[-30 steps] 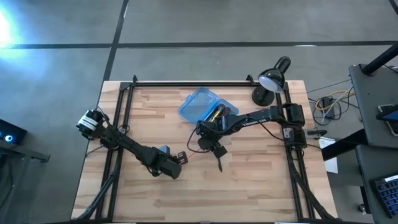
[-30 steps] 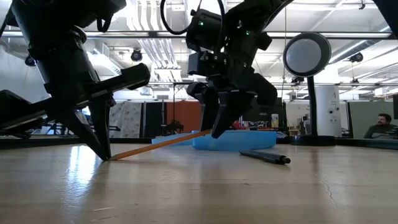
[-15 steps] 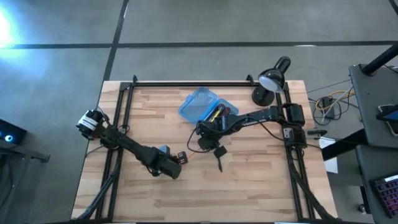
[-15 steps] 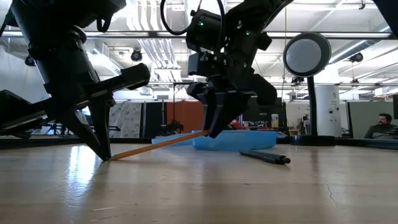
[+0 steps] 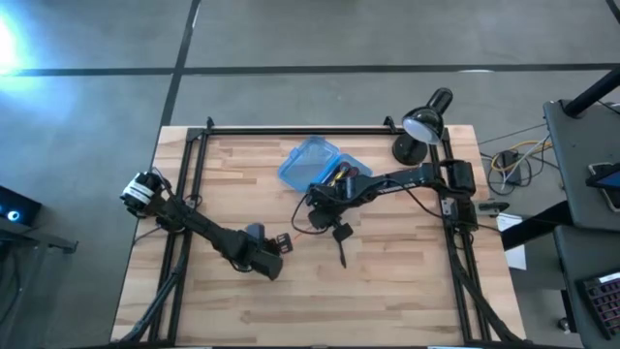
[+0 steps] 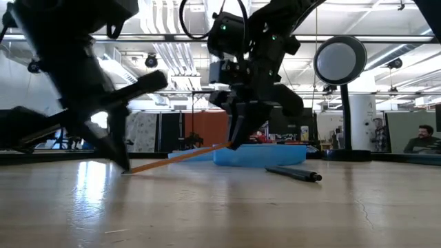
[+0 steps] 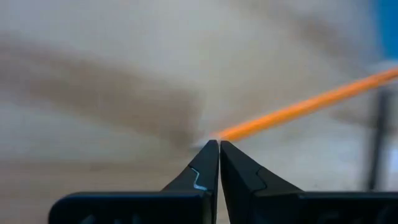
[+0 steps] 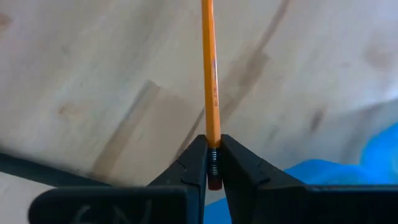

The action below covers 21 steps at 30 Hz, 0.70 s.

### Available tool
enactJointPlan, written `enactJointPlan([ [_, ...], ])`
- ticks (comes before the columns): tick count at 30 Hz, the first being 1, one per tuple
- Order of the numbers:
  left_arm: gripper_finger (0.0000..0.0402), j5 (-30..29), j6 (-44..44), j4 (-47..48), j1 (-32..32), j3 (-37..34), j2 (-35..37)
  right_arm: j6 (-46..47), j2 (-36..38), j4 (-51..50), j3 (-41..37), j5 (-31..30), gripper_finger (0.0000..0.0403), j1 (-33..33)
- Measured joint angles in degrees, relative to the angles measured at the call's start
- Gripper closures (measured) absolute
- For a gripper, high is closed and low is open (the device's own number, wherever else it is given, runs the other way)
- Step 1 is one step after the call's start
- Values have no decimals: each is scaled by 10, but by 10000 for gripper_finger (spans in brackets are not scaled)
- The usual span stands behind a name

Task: Pick & place school supplies into a supply box
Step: Put the orange pencil into the blue supply box

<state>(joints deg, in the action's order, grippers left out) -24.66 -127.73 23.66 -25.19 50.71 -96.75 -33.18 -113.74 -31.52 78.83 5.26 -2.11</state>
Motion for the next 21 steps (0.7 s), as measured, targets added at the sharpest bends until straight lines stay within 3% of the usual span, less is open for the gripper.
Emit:
enactJointPlan([
  [3,401,-67,13,44,-5,42,17,2,21,-3,0,-18,374,-1],
  [8,401,-135,19,203,-12,132,28,20,75,-28,0,-30,375,-18],
  [13,401,-197,28,343,-15,227,32,10,148,-85,-12,-93,375,-56],
  [21,401,-246,29,357,-13,246,31,-74,239,-89,-115,-131,375,-198],
])
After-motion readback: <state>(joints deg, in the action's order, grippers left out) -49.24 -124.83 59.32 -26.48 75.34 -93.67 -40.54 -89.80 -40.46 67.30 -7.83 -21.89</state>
